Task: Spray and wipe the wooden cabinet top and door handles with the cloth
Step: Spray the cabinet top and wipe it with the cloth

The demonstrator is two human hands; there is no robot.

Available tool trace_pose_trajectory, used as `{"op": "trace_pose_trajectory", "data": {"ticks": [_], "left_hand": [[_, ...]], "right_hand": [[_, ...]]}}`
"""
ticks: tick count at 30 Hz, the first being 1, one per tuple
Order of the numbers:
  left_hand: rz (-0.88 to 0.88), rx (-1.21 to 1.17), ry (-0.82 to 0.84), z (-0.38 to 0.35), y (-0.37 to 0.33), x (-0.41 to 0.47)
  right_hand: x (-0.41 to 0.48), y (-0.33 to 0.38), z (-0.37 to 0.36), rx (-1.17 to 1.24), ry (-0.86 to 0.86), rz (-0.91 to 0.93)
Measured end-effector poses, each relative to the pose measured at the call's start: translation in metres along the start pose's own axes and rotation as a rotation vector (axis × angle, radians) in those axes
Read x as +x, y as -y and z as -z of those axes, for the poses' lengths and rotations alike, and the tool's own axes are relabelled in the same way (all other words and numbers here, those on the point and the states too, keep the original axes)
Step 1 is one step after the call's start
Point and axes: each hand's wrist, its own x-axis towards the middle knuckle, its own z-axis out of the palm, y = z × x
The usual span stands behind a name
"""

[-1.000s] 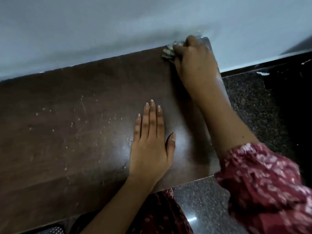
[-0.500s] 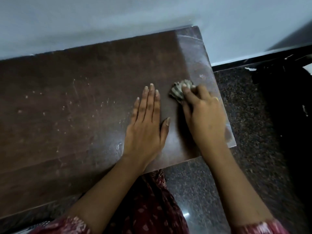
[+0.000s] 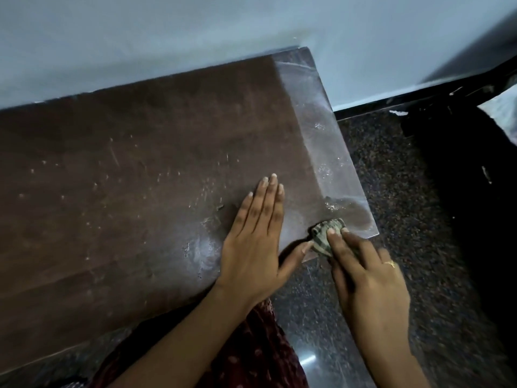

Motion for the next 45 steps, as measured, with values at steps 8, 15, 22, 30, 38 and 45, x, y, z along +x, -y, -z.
{"op": "trace_pose_trajectory", "data": {"ticks": [8, 15, 22, 30, 38, 45], "left_hand": [[0.057, 0.055, 0.004, -0.002, 0.002, 0.005], [0.054, 0.015, 0.025, -0.002, 0.003, 0.005], [0.056, 0.022, 0.031, -0.001, 0.003, 0.006], [0.066, 0.030, 0.041, -0.001, 0.002, 0.006], [0.070, 0.034, 0.039, -0.001, 0.004, 0.005], [0.057, 0.013, 0.017, -0.002, 0.004, 0.005]], "right_hand": [[0.079, 0.005, -0.004, 0.010, -0.091, 0.078], [0.181, 0.027, -0.009, 0.004, -0.151, 0.186], [0.264, 0.059, -0.010, -0.041, -0.134, 0.140], [0.281, 0.066, -0.026, -0.025, -0.195, 0.078], [0.287, 0.053, -0.025, -0.004, -0.192, -0.089], [0.231, 0.031, -0.031, 0.195, -0.299, -0.151]]}}
